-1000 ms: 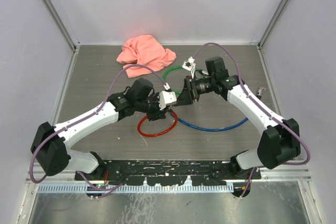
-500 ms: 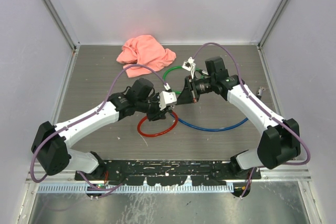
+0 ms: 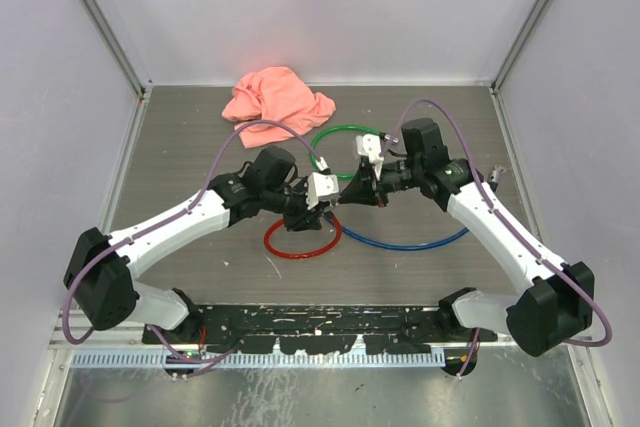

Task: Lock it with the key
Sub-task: Lock the lock.

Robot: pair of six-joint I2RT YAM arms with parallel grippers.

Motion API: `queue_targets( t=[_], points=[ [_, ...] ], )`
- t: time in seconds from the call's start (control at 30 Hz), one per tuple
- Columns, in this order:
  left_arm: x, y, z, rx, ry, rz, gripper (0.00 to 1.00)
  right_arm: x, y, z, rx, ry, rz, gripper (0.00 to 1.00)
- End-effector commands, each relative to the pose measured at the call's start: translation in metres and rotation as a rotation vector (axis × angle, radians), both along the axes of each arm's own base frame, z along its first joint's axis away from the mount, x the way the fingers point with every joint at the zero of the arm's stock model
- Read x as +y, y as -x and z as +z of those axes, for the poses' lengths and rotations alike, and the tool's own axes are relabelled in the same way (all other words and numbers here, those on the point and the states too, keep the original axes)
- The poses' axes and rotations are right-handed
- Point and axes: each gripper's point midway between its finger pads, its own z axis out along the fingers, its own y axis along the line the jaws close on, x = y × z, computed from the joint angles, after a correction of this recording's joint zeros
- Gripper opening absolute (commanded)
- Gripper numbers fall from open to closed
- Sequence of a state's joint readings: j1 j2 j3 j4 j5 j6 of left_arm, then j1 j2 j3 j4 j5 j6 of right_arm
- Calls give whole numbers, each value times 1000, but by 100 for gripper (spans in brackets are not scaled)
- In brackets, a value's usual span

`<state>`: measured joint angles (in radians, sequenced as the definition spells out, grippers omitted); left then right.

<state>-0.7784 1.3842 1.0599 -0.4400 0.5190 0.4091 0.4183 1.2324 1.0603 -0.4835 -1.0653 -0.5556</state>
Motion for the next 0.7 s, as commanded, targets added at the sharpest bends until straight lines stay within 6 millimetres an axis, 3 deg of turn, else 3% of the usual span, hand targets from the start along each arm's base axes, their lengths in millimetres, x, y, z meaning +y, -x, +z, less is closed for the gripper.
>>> queue_targets(
  t=[0.0, 0.23, 0.43, 0.67],
  points=[
    [1, -5, 6, 23, 7, 4, 1, 0, -1, 1, -423, -12, 201, 1],
    [-1, -3, 4, 52, 5, -9, 1, -3, -2, -20, -736, 22, 365, 1],
    [1, -4, 1, 77, -3, -8, 1, -4, -11, -12, -821, 48, 381, 1],
    [15, -7, -5, 88, -40, 14, 0, -13, -18, -5, -760, 93, 316, 1]
  ],
)
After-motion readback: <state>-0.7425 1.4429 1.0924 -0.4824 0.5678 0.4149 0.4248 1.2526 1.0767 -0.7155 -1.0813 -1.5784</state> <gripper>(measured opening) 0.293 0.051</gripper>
